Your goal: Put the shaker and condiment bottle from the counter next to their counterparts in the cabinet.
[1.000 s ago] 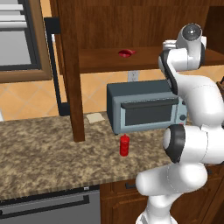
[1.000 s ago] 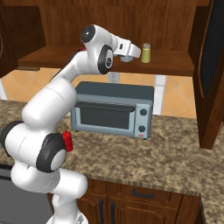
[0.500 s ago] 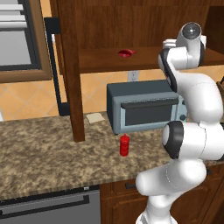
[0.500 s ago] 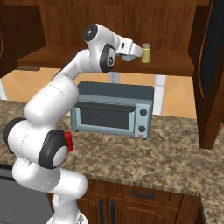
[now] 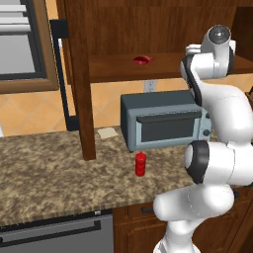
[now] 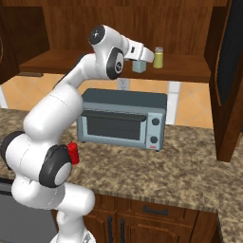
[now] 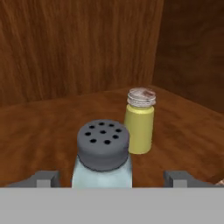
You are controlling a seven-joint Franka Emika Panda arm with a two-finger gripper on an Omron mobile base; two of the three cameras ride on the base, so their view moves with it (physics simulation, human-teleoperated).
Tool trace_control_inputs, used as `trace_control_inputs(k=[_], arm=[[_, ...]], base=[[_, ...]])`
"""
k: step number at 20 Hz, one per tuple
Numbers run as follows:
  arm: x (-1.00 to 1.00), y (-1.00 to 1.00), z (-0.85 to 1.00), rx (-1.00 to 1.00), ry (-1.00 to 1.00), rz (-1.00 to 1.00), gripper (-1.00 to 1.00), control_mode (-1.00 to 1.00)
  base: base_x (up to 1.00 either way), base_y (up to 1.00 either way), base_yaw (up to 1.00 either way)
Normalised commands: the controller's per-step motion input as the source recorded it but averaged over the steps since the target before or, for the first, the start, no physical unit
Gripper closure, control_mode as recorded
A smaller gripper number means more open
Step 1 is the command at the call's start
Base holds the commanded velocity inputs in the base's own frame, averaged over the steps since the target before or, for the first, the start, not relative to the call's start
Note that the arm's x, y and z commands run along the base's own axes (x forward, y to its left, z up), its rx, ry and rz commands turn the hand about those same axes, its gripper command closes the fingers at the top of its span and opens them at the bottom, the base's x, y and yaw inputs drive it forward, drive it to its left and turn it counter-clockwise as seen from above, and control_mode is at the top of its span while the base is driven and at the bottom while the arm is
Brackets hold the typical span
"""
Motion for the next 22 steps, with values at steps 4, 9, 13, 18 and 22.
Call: trace_control_inputs(k=[4, 9, 13, 18, 22], arm=[[-0.98, 0.0, 0.0, 0.02, -0.02, 0.06, -1.0, -1.0], [-1.0, 0.0, -0.09, 0.0, -0.1, 0.14, -1.0, -1.0], [-1.0, 0.0, -0.81, 0.0, -0.25, 0.15, -1.0, -1.0], [-1.0, 0.35, -1.0, -0.02, -0.28, 0.13, -1.0, -1.0], [-1.0, 0.55, -1.0, -0.1, -0.13, 0.18, -1.0, -1.0]], base=[[0.0, 0.0, 0.0], [0.0, 0.0, 0.0], [0.0, 0.0, 0.0], [0.0, 0.0, 0.0], [0.0, 0.0, 0.0]])
